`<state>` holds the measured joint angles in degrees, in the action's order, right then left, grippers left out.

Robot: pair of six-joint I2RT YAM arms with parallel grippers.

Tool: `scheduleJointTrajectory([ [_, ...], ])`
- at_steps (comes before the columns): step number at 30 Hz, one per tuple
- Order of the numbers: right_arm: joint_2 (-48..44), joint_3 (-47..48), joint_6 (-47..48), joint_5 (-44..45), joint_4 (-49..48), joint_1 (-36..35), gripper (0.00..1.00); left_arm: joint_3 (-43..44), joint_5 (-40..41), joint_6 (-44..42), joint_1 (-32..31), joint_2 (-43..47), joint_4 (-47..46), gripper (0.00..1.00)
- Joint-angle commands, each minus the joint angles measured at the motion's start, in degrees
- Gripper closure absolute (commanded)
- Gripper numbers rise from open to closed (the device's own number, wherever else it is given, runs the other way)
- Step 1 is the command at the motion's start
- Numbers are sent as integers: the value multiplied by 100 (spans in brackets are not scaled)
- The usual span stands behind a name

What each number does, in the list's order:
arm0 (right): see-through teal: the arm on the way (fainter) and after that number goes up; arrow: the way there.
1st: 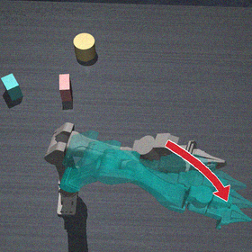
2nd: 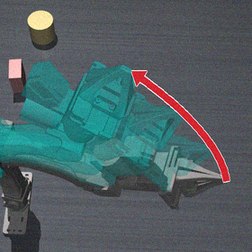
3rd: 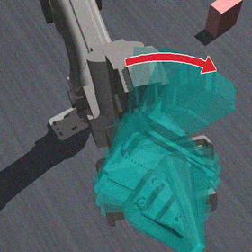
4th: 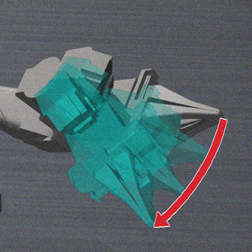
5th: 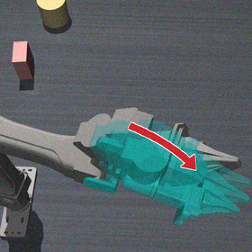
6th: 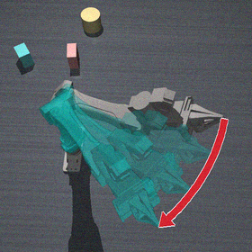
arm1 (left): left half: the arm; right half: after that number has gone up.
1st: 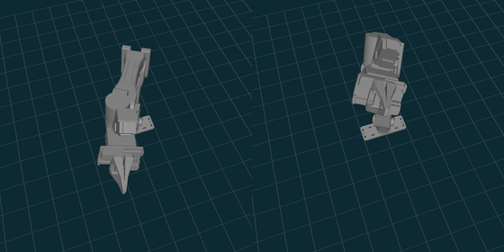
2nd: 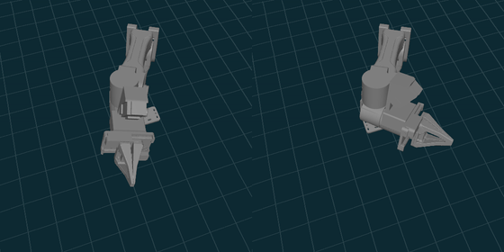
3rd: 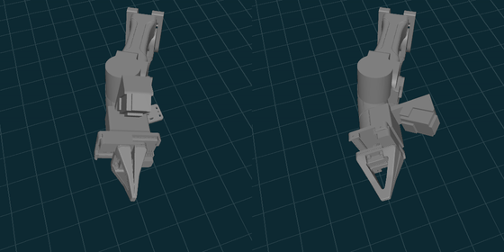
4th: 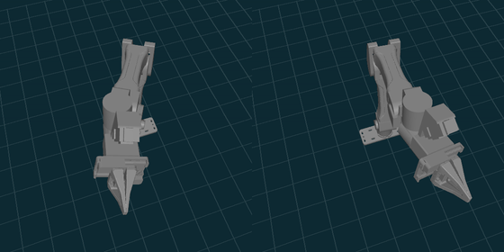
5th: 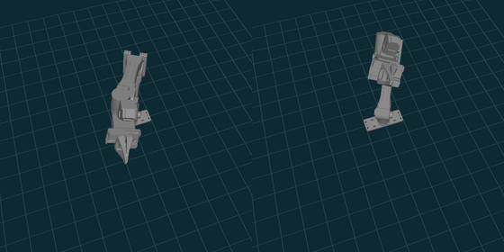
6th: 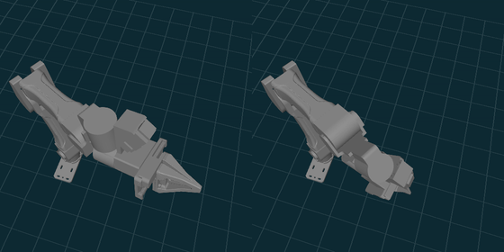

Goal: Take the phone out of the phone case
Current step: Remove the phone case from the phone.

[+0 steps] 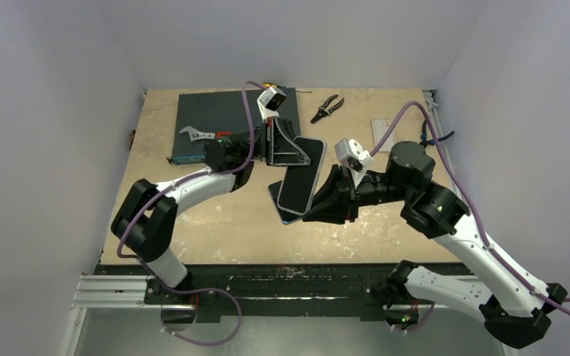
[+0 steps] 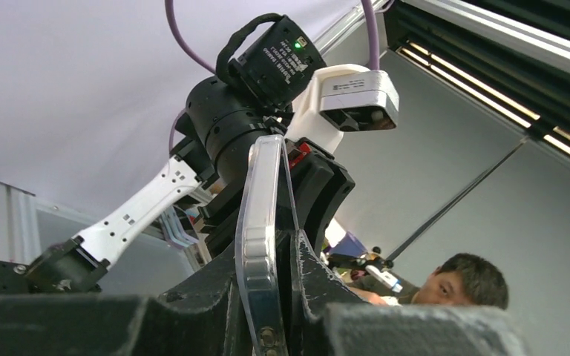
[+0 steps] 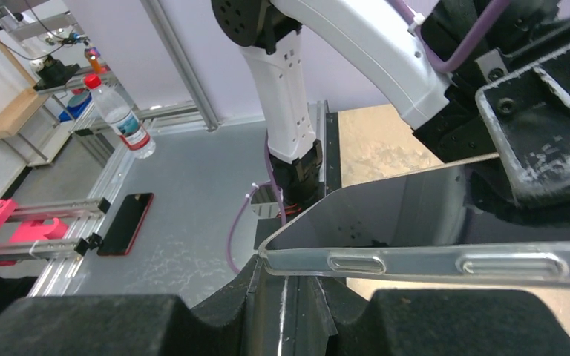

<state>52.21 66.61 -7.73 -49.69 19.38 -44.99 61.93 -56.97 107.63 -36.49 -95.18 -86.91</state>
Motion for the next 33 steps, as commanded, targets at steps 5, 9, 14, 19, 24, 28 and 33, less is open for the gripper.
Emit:
scheduleJointTrajectory([
  [5, -107, 584, 536, -233, -2692, -392, 100, -313, 105, -1464, -308, -821, 205, 100],
  [9, -198, 465, 570, -244, -2610, -388, 100, -277, 153, -1394, -306, -748, 109, 100],
  [14, -481, 214, 408, -52, -2329, -387, 77, -137, 242, -1492, -233, -478, 258, 100],
  [19, -572, -33, -358, -182, -2331, -387, 53, -94, 336, -2159, -70, -40, 1181, 100],
  [24, -485, -271, -1327, -294, -2584, -387, 45, 156, 457, -3600, 114, 609, 2936, 100],
  [28, -298, -434, -1812, -205, -2769, -372, 49, 511, 696, -4784, 103, 1150, 4503, 100],
  [33, -255, -675, -2313, -76, -3410, -288, 68, 679, 719, -5121, 100, 1466, 5082, 100],
])
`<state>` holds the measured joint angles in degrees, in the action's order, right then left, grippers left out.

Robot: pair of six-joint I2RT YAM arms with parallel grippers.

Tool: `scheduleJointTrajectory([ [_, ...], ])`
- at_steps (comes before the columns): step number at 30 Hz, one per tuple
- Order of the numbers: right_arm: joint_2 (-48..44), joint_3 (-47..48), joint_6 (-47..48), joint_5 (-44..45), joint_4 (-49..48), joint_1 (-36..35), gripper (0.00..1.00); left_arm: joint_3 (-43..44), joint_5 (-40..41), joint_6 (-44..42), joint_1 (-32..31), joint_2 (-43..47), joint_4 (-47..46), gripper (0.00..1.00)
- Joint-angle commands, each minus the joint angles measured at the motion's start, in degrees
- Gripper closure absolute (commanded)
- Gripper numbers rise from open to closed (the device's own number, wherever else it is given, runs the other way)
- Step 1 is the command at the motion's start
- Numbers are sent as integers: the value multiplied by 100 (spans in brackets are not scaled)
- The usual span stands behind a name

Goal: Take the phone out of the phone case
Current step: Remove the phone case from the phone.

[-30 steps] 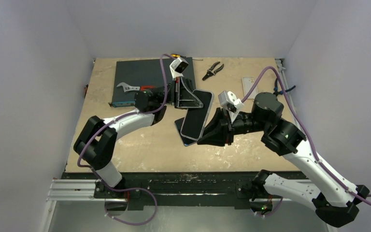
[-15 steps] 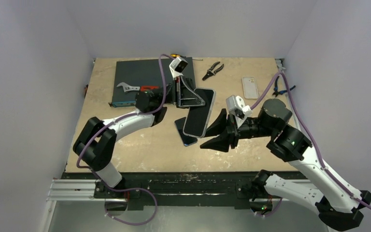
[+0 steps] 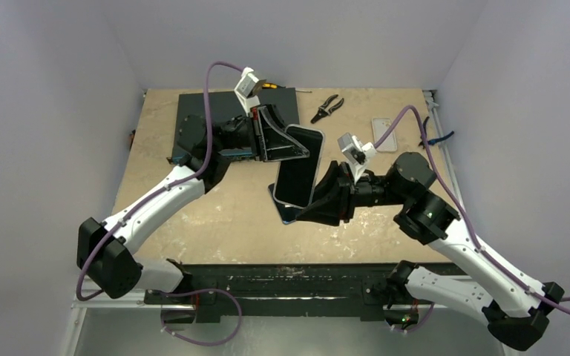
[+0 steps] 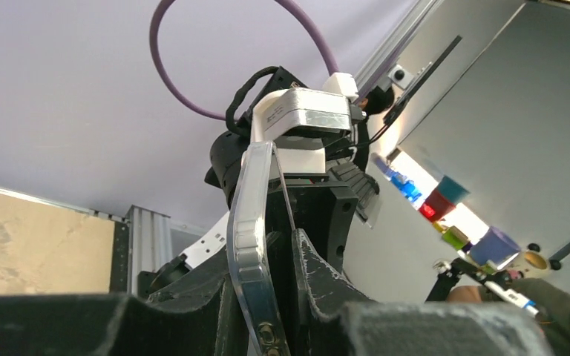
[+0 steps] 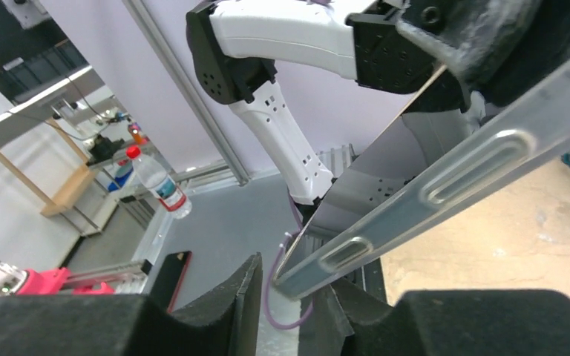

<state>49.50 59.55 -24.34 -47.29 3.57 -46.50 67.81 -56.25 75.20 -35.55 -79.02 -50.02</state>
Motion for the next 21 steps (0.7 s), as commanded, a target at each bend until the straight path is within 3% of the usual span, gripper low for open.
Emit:
scheduleJointTrajectory([
  [1, 28, 33, -704, -324, -1928, -128, 70, 102, 631, -1895, 4, -124, 1437, 100],
  [7, 162, 187, -905, -317, -2228, -114, 73, 101, 554, -1940, 5, -46, 1552, 100],
  [11, 183, 225, -1015, -351, -2370, -111, 84, 111, 563, -2022, 11, -54, 1732, 100],
  [14, 128, 294, -896, -311, -2357, -114, 100, 75, 586, -2035, 5, -143, 1818, 100],
  [21, -101, 540, 219, -15, -1920, -114, 100, -220, 603, -1470, -8, -714, 1406, 100],
])
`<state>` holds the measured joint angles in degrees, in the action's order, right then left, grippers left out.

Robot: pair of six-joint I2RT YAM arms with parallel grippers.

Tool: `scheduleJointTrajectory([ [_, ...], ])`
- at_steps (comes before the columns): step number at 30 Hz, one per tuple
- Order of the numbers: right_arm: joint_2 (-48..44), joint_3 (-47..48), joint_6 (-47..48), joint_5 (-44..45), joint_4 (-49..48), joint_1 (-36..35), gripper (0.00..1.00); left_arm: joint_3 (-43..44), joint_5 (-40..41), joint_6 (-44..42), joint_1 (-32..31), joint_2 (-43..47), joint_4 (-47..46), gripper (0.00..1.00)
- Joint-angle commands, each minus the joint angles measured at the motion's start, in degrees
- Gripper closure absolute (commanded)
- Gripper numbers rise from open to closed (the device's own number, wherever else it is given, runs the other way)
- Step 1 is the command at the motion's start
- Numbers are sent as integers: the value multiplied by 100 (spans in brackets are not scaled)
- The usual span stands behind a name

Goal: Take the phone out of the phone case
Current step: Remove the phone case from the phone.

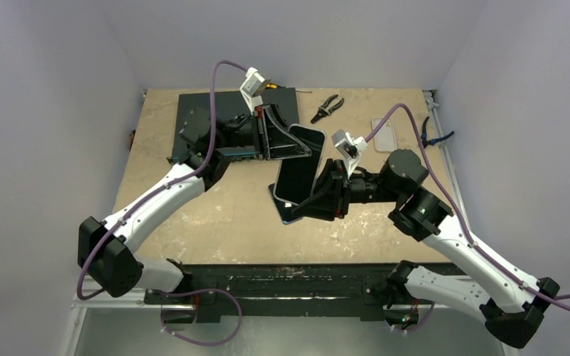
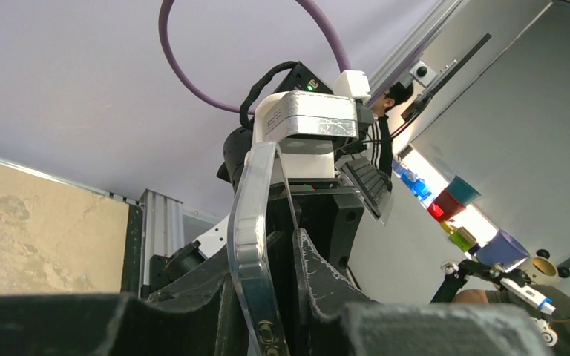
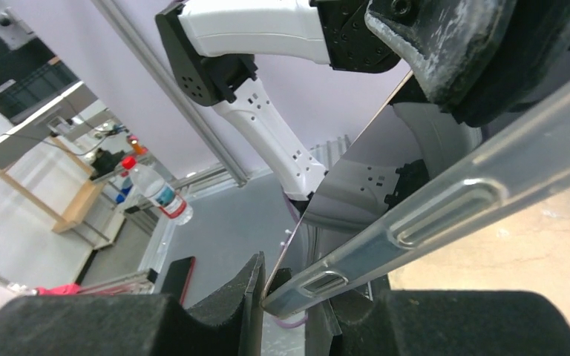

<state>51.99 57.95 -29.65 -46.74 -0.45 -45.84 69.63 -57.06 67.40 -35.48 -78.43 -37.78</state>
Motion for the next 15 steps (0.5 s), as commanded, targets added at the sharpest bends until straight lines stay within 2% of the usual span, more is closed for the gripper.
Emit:
scheduleJointTrajectory([
  [1, -337, 744, 851, -56, -1496, -179, 100, -422, 687, -664, -43, -842, 174, 100],
  [11, -338, 991, 1682, 317, -1217, -179, 100, -585, 656, -591, -346, -1406, 176, 100],
  [15, -392, 1108, 1917, 544, -1129, -179, 100, -643, 626, -416, -427, -1568, -86, 100],
])
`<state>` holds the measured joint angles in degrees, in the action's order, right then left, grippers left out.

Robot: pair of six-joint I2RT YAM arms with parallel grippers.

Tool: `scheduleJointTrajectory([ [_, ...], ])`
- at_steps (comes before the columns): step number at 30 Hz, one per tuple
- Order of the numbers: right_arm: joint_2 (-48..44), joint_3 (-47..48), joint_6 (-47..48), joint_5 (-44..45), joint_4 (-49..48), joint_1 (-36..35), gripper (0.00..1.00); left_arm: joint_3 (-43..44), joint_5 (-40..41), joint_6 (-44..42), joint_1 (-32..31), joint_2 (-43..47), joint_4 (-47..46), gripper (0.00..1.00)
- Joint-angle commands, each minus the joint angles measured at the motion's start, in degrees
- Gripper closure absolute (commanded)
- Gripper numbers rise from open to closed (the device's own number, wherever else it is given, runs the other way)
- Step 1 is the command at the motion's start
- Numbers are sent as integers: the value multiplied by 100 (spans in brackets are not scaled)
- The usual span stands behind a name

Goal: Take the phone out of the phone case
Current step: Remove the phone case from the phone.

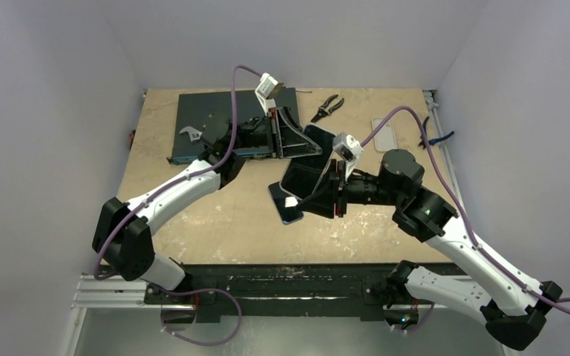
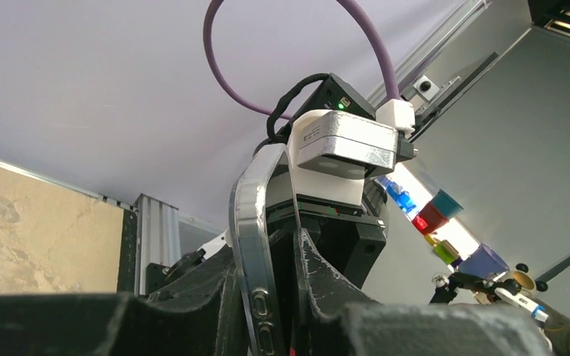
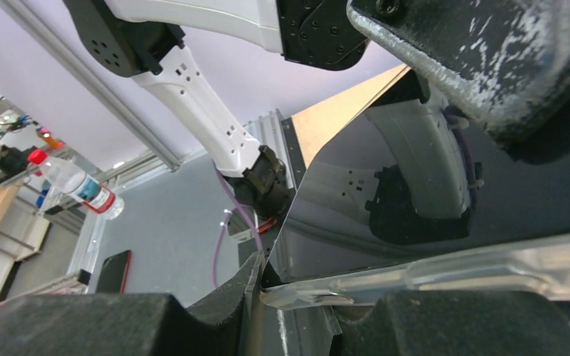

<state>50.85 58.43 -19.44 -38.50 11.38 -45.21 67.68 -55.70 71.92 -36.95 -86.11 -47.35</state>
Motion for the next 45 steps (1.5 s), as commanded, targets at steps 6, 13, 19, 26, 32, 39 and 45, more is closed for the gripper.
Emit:
scheduleJointTrajectory([
  [6, -459, 940, 1043, 123, -2430, -243, 100, -712, 516, -561, -307, -855, 428, 100],
  [13, -831, 710, 1313, 458, -2917, -243, 100, -1368, 767, 182, -305, -896, -874, 100],
  [19, -966, 626, 1400, 481, -3042, -243, 100, -1669, 1076, 108, -307, -747, -969, 100],
  [26, -1088, 492, 1367, 546, -3287, -243, 100, -1836, 1170, 193, -308, -817, -1026, 100],
  [32, -1144, 467, 1336, 505, -3447, -243, 100, -1981, 1126, 347, -304, -918, -1248, 100],
  [39, -1126, 561, 1347, 434, -3502, -243, 100, -2093, 1093, 555, -305, -1074, -1596, 100],
  [45, -1082, 638, 1347, 344, -3583, -243, 100, -2175, 1014, 942, -309, -1339, -2107, 100],
])
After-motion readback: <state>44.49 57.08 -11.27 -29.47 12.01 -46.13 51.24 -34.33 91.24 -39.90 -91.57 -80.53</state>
